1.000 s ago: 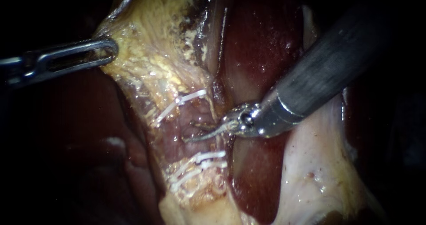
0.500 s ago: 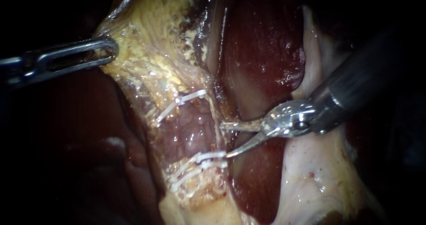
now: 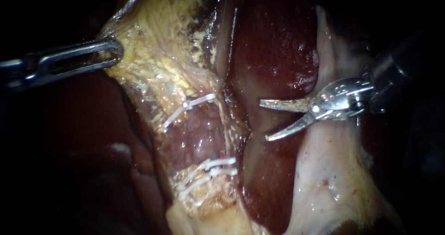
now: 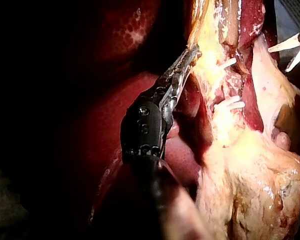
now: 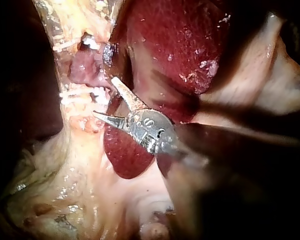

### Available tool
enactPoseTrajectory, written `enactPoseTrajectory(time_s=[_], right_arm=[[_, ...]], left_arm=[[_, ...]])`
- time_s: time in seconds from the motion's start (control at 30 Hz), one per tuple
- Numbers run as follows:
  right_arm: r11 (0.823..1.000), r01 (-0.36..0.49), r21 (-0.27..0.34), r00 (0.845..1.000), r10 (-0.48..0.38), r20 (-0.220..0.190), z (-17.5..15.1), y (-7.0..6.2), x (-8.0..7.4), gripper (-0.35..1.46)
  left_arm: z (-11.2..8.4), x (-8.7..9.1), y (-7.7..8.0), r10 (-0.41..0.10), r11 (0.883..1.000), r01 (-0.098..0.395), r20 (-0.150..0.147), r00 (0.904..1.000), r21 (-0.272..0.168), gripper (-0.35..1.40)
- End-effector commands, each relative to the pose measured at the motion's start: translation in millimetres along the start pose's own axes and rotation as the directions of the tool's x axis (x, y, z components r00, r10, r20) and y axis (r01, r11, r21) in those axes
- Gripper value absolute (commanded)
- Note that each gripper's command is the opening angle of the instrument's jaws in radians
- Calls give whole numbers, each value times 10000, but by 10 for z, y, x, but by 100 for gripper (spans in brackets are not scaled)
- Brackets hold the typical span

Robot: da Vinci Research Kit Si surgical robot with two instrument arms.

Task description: Go back from the cut right tube

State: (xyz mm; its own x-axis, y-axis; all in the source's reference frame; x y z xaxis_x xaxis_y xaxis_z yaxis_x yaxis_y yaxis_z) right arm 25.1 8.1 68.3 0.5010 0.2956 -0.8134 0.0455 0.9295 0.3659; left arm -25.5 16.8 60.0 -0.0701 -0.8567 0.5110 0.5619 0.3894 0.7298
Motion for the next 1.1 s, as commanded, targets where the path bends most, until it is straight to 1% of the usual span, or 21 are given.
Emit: enactPoseTrajectory(time_s=[0.03,0.07,0.1,0.2,0.27,0.37,0.4,0.5,0.6,0.73,1.1], right_arm=[[10000,10,2,10000,-10,13,1,0,-2,143],[10000,13,1,10000,-13,13,1,0,-2,143],[10000,15,1,10000,-15,12,1,0,-2,143],[10000,17,-1,10000,-17,13,1,0,-3,143],[10000,16,-1,10000,-16,13,1,0,-2,143],[10000,15,-1,10000,-15,13,1,0,-2,143],[10000,13,-2,10000,-13,13,1,0,-2,143],[10000,69,-1,10000,-69,16,1,0,-2,143],[10000,65,-2,10000,-65,16,1,0,-1,143],[10000,61,-3,10000,-61,17,0,-1,0,143],[10000,53,-11,10000,-53,20,1,-1,1,143]], left_arm=[[4,4,3,26,10000,-26,13,10000,-7,-35],[10,9,7,51,10000,-50,76,10000,-41,-35],[16,13,10,79,9999,-78,42,10000,-77,-35],[32,25,19,222,9997,-223,-129,9997,-89,-35],[49,35,25,220,9998,-220,-241,9995,-34,-35],[68,42,27,262,9997,-263,-379,9989,-5,-35],[75,44,27,272,9996,-271,-407,9988,13,-35],[90,48,25,286,9996,-283,-479,9984,80,-35],[97,50,25,292,9995,-286,-487,9984,121,-35],[100,50,22,289,9995,-281,-499,9983,158,-35],[102,51,19,291,9994,-282,-503,9983,176,-35]])
